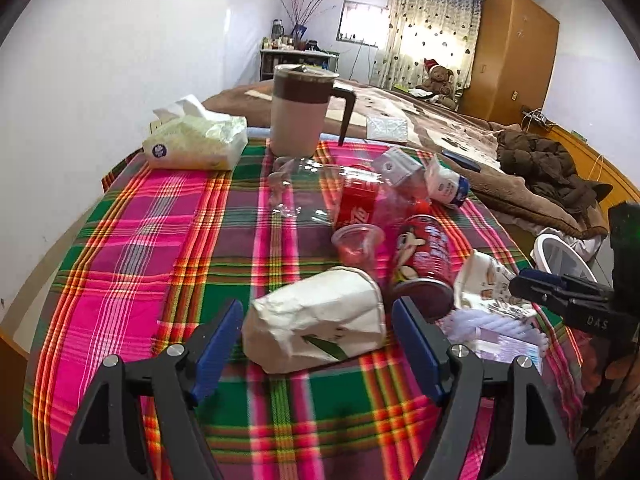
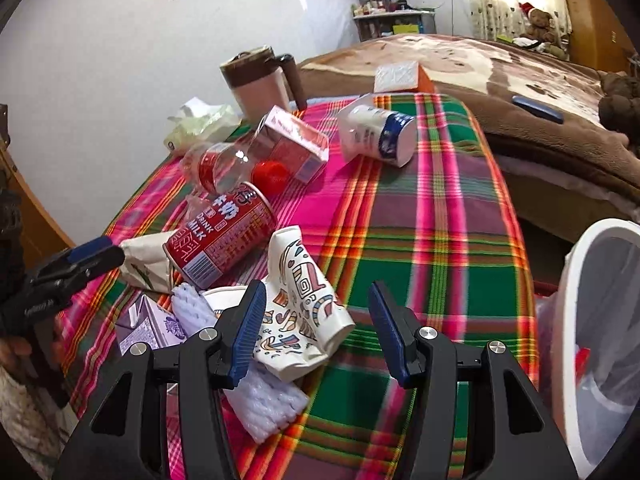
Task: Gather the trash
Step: 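Grasp the white paper bag with the left tool while the right tool grasps the printed paper cup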
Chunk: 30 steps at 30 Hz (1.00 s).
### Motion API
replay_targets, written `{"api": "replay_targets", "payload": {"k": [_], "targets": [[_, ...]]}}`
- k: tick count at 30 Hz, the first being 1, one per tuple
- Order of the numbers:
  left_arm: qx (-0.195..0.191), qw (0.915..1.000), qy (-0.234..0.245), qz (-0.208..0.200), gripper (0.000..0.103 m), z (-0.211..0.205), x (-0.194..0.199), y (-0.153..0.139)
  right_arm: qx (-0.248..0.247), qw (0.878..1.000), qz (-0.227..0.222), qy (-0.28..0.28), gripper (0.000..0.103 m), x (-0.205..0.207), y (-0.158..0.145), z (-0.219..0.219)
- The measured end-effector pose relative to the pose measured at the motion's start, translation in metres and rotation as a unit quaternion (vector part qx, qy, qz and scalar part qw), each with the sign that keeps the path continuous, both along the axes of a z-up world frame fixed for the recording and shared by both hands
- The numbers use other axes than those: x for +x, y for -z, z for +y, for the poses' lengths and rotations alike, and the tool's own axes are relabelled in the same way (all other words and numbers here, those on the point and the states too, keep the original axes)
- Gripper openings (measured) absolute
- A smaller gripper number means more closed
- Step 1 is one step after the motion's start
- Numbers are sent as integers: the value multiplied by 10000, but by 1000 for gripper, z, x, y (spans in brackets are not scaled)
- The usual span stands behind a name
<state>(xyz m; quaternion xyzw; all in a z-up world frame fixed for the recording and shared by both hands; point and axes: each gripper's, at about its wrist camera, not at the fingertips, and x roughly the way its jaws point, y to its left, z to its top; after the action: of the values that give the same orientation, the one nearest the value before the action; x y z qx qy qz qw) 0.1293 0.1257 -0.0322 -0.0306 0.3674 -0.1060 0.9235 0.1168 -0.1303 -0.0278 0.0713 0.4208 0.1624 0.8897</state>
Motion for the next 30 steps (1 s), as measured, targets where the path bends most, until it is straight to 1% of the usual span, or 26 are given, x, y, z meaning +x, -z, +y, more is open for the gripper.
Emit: {"api": "replay_targets", "payload": {"k": [3, 5, 7, 9, 11, 12, 13, 16, 19, 20, 22, 23, 24, 26, 27, 29, 30], "targets": [[66, 9998, 114, 126, 79, 6, 14, 6, 157, 9998, 151, -26, 55, 4, 4, 2], [80, 9998, 106, 177, 79, 9, 18, 9, 175, 9996, 219, -32, 53, 5, 6, 4], [52, 9992, 324, 221, 80, 8, 21, 12, 161, 9994, 293, -68, 45, 6, 9, 6], [-35, 9979, 534, 375, 81, 8, 27, 18, 173, 9991, 370, -117, 41, 6, 11, 8], [30, 9979, 478, 441, 81, 8, 31, 23, 155, 9989, 406, -162, 39, 5, 13, 9], [56, 9974, 561, 443, 81, 6, 31, 24, 131, 9989, 406, -171, 38, 5, 13, 10], [65, 9970, 636, 440, 81, 4, 31, 25, 117, 9990, 394, -174, 33, 5, 12, 10], [98, 9956, 775, 513, 81, 0, 30, 27, 206, 9987, 422, -201, 27, 4, 11, 7], [113, 9956, 789, 498, 81, -2, 27, 28, 271, 9987, 401, -148, 23, 2, 11, 4], [92, 9956, 794, 484, 74, -2, 26, 27, 304, 9987, 395, -115, 22, 1, 11, 2], [170, 9960, 756, 454, 70, -4, 23, 26, 327, 9988, 368, 1, 22, 0, 12, -1], [189, 9959, 757, 458, 65, -5, 26, 26, 330, 9988, 356, 58, 22, 0, 12, -2], [201, 9959, 761, 448, 63, -7, 25, 26, 349, 9988, 345, 85, 22, -1, 12, -3], [207, 9955, 810, 451, 54, -9, 24, 26, 360, 9988, 304, 153, 22, -4, 11, -5], [219, 9953, 832, 454, 51, -11, 22, 26, 353, 9988, 284, 180, 22, -5, 10, -6], [195, 9947, 909, 447, 41, -13, 20, 26, 388, 9987, 237, 232, 22, -7, 9, -9], [198, 9947, 915, 420, 40, -14, 18, 25, 403, 9986, 211, 257, 22, -7, 8, -10]]}}
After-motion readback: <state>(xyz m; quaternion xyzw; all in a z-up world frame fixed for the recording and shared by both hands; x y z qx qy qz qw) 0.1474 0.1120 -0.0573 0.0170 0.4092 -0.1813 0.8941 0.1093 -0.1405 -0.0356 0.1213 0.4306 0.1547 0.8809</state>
